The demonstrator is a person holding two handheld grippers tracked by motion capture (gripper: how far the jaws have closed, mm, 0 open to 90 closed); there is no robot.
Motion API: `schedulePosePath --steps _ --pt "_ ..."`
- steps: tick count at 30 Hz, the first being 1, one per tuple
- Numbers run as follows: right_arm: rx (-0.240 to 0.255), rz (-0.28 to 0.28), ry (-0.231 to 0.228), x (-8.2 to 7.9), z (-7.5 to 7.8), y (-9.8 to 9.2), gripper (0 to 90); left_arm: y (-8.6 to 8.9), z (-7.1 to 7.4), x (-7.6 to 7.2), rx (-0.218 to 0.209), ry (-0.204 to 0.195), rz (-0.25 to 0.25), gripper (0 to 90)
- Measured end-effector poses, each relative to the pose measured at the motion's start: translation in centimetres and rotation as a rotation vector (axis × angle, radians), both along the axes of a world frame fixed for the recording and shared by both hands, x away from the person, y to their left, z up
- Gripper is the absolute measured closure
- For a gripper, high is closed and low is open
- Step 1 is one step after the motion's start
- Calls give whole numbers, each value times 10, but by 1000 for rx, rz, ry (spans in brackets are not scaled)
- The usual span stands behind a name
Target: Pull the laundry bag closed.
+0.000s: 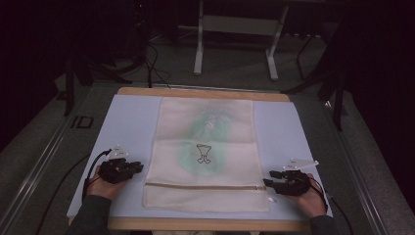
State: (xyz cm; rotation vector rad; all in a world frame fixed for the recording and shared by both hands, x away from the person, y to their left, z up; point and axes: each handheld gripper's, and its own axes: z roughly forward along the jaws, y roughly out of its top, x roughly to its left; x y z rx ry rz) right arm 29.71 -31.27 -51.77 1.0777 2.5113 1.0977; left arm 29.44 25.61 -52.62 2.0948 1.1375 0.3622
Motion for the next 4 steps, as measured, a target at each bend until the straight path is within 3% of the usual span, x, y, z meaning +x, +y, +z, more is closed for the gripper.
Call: schedulePosePath --steps 4 --pt "1 -46 -15 3 -3 -3 520 3 -2 2 60 -39 98 668"
